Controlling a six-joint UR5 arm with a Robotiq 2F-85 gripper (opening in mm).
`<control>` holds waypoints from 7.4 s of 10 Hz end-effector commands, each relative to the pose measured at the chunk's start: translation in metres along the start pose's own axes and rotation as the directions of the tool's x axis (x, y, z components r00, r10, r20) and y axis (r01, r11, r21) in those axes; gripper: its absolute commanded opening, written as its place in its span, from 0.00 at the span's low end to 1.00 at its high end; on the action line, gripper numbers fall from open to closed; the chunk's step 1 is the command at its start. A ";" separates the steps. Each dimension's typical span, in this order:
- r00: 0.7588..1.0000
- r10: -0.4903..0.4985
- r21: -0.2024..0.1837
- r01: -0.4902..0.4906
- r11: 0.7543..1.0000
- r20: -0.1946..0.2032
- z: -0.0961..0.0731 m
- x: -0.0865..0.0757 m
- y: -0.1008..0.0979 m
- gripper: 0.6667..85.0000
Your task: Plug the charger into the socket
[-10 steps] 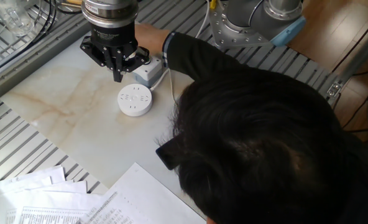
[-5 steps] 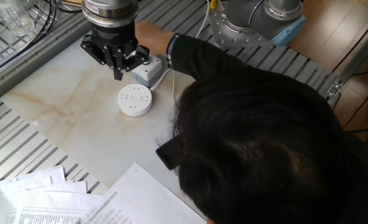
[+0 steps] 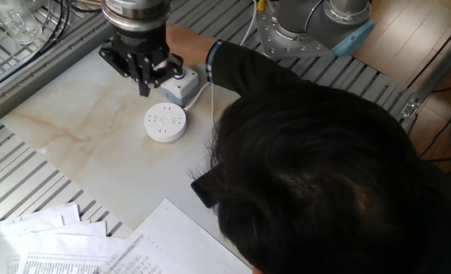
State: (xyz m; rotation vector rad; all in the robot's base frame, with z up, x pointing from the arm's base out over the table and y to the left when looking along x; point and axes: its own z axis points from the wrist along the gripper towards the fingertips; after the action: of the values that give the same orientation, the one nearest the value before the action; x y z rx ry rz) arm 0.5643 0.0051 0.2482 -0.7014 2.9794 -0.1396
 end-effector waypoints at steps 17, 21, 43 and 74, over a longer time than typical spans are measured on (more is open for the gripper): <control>0.969 -0.228 -0.006 0.230 0.973 0.098 0.019 0.029 -0.025 0.00; 0.905 -0.426 0.094 0.425 0.900 -0.007 0.010 0.058 -0.063 0.01; 0.499 -0.867 -0.061 0.865 0.497 0.006 0.068 0.222 -0.082 0.92; 0.461 -0.885 -0.005 0.887 0.462 0.055 0.149 0.232 -0.049 0.81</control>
State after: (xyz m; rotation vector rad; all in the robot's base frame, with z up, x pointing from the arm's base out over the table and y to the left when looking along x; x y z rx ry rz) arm 0.3911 -0.1561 0.0939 -2.1824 2.2057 -0.1166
